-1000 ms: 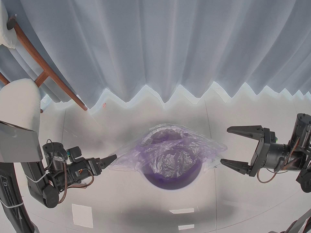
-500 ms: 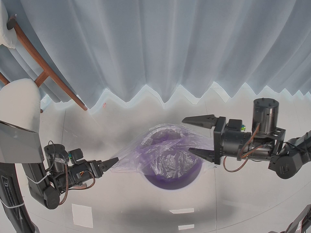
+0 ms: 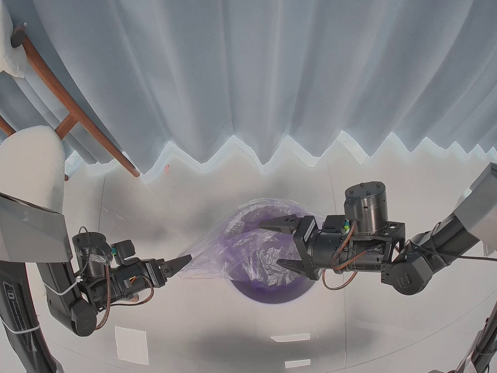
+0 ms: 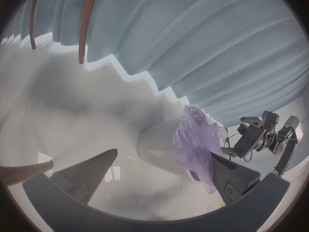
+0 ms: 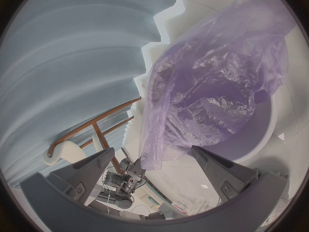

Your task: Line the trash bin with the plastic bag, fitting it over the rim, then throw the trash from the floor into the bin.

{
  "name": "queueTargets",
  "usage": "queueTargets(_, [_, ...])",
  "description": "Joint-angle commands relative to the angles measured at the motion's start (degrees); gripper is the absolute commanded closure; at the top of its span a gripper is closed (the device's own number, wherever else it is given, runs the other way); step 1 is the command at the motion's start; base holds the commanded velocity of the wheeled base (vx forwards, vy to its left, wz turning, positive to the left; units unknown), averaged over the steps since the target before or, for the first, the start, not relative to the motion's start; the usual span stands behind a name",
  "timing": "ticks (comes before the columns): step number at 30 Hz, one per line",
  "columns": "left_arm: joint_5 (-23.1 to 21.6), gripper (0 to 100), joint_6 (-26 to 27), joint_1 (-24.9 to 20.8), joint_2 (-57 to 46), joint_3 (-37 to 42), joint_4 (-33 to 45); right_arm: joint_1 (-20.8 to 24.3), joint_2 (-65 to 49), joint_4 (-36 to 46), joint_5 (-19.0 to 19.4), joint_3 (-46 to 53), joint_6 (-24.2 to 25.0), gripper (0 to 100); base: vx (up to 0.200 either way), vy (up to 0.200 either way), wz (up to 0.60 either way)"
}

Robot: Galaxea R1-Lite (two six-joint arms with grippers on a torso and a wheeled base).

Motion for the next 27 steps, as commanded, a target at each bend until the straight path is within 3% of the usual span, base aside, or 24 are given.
queueTargets(1, [0.0, 0, 0.0, 0.0, 0.2, 0.1, 0.0, 0.0, 4.5, 0.1, -0.1, -3.2, -0.2, 0, 0.000, 0.000, 0.00])
queueTargets(13, [0.0, 0, 0.2, -0.1, 0.2, 0.4, -0.1, -1.4, 7.4, 0.5, -0.1, -9.0, -0.3, 0, 0.000, 0.000, 0.00])
queueTargets(14, [0.0, 0, 0.2, -0.1, 0.3, 0.4, -0.1, -1.3, 7.3, 0.5, -0.1, -8.7, -0.3, 100, 0.000, 0.000, 0.00])
queueTargets(27, [0.1, 0, 0.3, -1.4, 1.2, 1.2, -0.1, -0.4, 4.4, 0.5, -0.5, -2.2, -1.3, 100, 0.000, 0.000, 0.00])
